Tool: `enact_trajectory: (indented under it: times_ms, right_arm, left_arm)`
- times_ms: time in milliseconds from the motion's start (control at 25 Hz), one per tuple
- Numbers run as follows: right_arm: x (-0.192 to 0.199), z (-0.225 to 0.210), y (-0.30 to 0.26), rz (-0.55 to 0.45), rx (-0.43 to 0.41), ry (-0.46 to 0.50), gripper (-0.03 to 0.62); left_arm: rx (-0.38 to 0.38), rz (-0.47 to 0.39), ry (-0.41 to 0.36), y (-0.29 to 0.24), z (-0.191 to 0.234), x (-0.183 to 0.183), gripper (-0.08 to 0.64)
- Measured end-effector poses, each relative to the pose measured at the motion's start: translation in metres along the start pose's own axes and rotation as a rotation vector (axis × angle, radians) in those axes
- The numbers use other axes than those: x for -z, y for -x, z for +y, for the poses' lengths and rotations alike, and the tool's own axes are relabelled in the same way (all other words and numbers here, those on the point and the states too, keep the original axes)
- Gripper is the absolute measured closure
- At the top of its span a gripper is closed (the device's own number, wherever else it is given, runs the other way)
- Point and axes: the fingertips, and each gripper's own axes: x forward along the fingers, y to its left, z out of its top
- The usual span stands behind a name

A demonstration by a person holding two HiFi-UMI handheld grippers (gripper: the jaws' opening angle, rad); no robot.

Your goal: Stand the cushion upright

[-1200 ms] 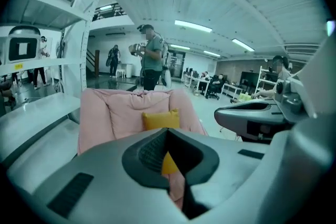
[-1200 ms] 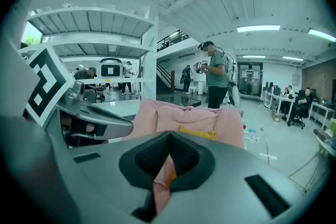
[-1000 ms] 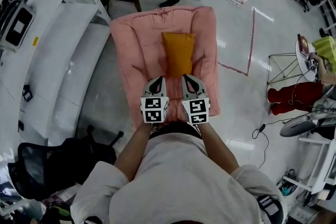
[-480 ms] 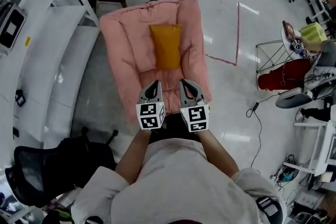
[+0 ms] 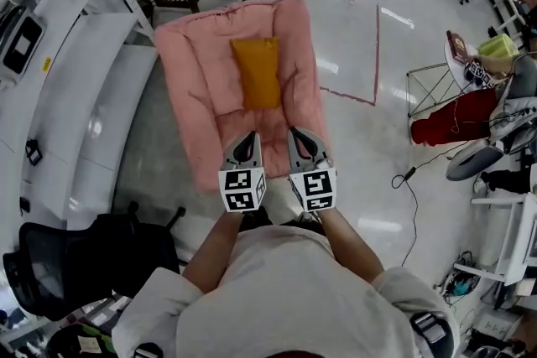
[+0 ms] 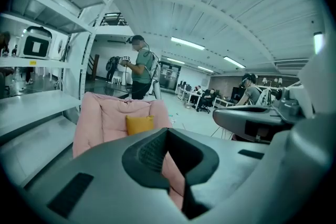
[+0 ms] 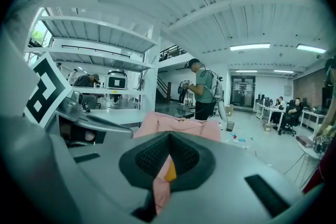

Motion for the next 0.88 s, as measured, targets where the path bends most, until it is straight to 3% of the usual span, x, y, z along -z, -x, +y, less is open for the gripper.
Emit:
enact_trajectory:
  times_ms: [200,520,720,880]
  right_arm:
    - [0.001,-0.021,0.030,-0.032,-0.035,0.024,0.584]
    - [0.005,-0.068,0.111,-0.105,-0.064,0.052,0.584]
    - [0.014,-0.078,0.155,-0.152,-0.118,0.046,0.584]
    - [0.013,-0.077,0.178,-0.167,-0.148,0.025,0.584]
  left_arm:
    - [-0.077,-0.053,-0.021,0.015,-0.027,-0.006,0.547]
    - [-0.136,-0.123,-0.029,0.045,-0.124,0.007,0.547]
    - [-0.236,-0.191,-0.029,0.078,-0.158,0.011,0.546]
    - [-0.248,-0.190,-0.046,0.099,-0.181,0.013,0.546]
